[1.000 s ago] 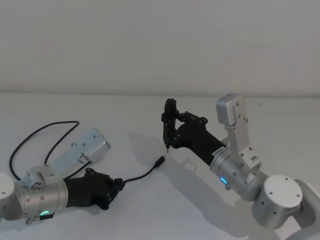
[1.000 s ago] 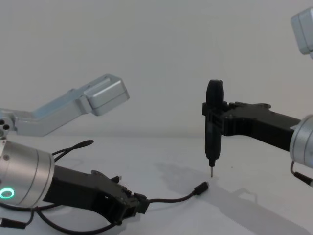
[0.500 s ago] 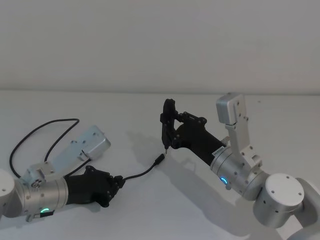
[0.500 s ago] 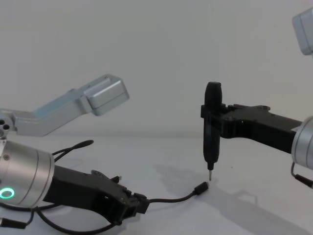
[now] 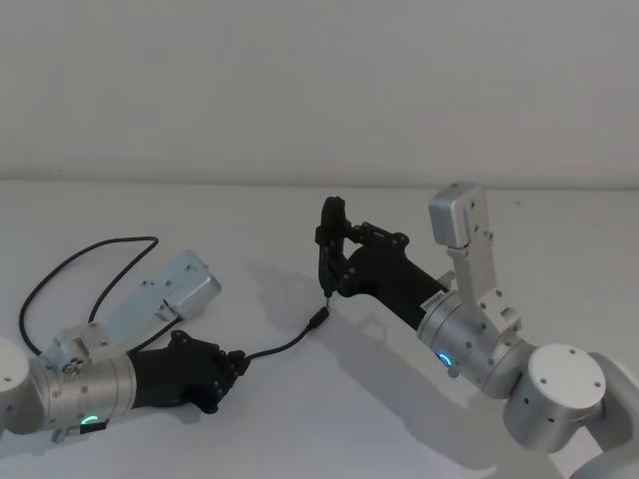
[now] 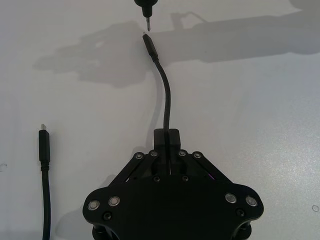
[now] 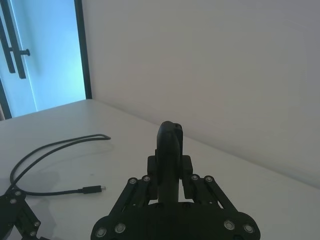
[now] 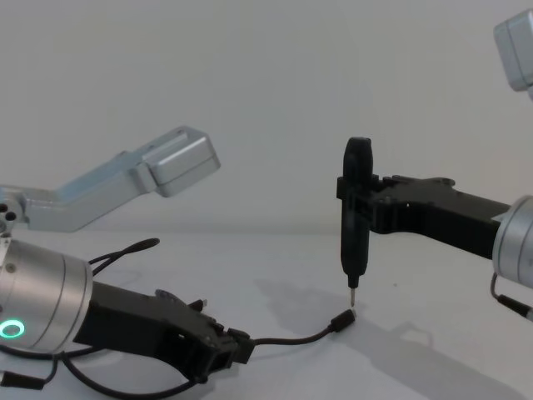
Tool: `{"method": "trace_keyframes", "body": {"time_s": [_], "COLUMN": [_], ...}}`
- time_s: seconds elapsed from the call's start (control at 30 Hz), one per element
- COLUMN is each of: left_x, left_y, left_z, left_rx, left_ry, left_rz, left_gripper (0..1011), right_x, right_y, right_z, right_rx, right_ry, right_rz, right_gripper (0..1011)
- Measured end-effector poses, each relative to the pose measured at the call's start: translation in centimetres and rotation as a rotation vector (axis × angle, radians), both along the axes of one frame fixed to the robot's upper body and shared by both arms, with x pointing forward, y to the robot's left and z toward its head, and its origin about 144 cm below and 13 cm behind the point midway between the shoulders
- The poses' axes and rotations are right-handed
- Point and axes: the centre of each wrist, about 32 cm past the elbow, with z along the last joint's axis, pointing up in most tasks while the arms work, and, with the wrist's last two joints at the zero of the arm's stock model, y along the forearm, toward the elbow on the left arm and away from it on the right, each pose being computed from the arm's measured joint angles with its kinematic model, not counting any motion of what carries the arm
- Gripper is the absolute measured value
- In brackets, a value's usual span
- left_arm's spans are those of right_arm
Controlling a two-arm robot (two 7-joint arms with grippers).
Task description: Pick up the data cable with the one hand.
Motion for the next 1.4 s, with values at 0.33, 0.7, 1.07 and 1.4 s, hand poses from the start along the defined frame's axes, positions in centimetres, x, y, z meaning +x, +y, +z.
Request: {"method": "trace_keyframes", "body": {"time_s": [0.33, 0.7, 1.07, 1.4], "left_x": [0.0, 0.0, 0.0, 0.0], "left_y": [0.0, 0.0, 0.0, 0.0], "left_z": [0.0, 0.0, 0.0, 0.0], "left_rx": [0.0, 0.0, 0.0, 0.0], "left_ry": [0.0, 0.0, 0.0, 0.0], "left_rz": [0.0, 0.0, 0.0, 0.0], "left_gripper": [46, 46, 46, 46], "right_x": [0.32, 0.58, 0.82, 0.91], "right_y": [0.0, 0.04, 0.18, 0.21], "right_z": [-0.17, -0.41, -0.45, -0.46], "right_rx": [-0.006, -0.02, -0.026, -0.028], "right_ry": [-0.001, -0.002, -0.007, -0.009], "right_rz": [0.003, 0.0, -0.003, -0.004], "right_gripper": [275, 275, 274, 275]}}
